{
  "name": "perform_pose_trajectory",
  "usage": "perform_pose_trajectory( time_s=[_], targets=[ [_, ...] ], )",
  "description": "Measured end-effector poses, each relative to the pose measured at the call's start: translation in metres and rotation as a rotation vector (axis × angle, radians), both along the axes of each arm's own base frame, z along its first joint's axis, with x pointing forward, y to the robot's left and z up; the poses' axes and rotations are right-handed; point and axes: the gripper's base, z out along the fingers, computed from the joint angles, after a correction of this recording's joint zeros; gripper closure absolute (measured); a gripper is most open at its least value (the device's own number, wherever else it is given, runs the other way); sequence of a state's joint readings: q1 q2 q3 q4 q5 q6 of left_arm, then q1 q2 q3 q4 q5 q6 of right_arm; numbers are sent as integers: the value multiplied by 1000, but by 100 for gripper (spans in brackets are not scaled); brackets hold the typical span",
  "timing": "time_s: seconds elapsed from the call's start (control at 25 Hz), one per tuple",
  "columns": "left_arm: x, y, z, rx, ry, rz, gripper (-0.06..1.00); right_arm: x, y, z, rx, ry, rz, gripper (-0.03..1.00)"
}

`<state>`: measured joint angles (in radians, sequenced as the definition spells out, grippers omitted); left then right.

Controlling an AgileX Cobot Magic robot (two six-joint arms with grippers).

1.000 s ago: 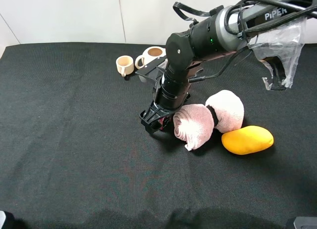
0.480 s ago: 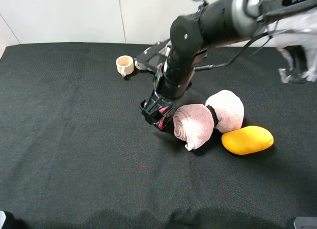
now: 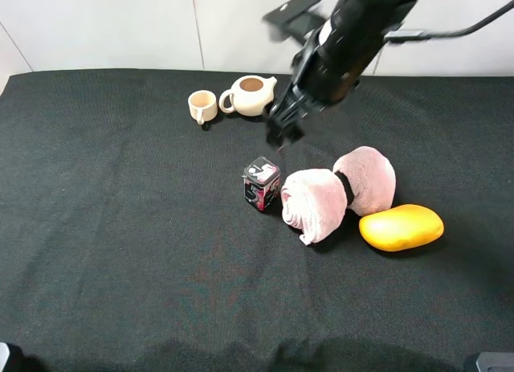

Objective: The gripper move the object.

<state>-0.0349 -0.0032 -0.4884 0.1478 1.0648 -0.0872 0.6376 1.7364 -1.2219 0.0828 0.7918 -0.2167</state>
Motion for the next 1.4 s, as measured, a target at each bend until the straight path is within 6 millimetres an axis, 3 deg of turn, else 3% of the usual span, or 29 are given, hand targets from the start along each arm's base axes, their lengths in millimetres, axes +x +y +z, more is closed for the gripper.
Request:
perform_pose_trajectory(
  time_s=[0.36,0.64,0.8,1.04,1.4],
  targets=[
    [0,0,0,0,0,0,10,6,-87,64,19,-66,-236,27],
    [0,0,0,0,0,0,10,-8,-161,96,-1,-49,-450,27],
    [0,0,0,0,0,0,10,-24,-192,114,-3,-69,-544,27],
    [0,0,0,0,0,0,10,-57,-221,135,10,-148,-653,27],
    [0,0,0,0,0,0,10,-130,-231,125,41,-297,-773,27]
  ],
)
